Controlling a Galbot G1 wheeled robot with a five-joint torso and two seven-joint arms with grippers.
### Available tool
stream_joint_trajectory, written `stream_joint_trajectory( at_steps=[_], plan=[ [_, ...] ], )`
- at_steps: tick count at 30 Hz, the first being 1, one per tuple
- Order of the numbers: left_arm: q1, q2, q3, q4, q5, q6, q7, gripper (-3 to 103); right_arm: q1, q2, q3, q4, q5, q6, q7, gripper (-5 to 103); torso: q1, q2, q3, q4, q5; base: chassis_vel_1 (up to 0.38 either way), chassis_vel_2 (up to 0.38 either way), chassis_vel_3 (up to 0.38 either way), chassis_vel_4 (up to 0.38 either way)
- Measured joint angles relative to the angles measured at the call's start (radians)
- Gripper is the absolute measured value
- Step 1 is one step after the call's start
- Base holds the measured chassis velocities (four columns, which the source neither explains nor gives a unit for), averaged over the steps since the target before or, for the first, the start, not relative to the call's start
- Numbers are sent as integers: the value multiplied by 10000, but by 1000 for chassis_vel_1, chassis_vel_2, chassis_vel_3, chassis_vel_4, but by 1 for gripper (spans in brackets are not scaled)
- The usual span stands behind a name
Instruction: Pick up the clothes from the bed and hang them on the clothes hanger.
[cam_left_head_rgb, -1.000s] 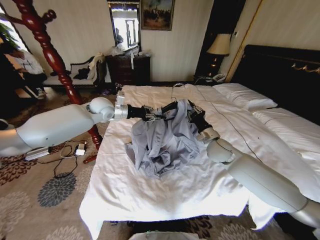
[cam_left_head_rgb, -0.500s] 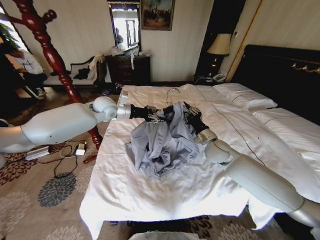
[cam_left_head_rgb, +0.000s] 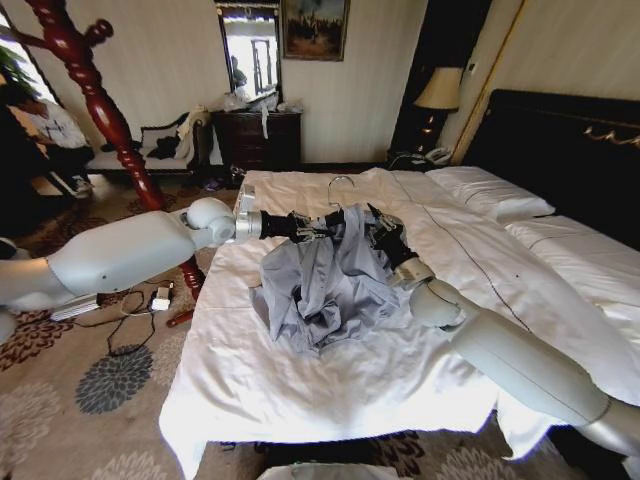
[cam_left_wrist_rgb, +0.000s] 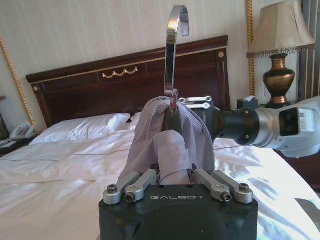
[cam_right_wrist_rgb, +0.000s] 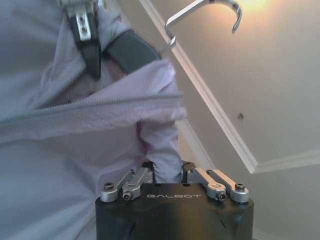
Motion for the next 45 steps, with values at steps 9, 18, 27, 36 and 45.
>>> stream_joint_trajectory(
  at_steps=[9, 18, 27, 36, 45],
  plan=[
    [60, 260, -96, -173, -53, 0, -70, 17, -67, -186, 139, 280, 539, -36, 37, 63, 0, 0, 0, 3, 0, 0, 0, 0, 0],
    [364, 667, -480, -184, -82, 0, -216, 17, -1368, -977, 899, 1279, 2462, -139, 466, 90, 0, 0, 0, 0, 3, 0, 0, 0, 0],
    [1159, 1478, -1610, -438, -593, -150, -791, 17, -4691, -1436, 4246, 3070, 7534, -1112, 1446, 100, 0, 1, 0, 1, -1, 0, 0, 0, 0],
    [2349, 2530, -2983, -1111, -675, 138, -1026, 17, -8753, -477, 7830, 3730, 8561, -428, 619, 100, -2, 2, -2, -9, 2, 0, 0, 0, 0],
    [4244, 4014, -5358, -2097, -1141, 1012, -2309, 17, -8808, -400, 7921, 3744, 8483, -408, 542, 100, -2, 2, -1, 3, -5, 0, 0, 0, 0]
  ],
)
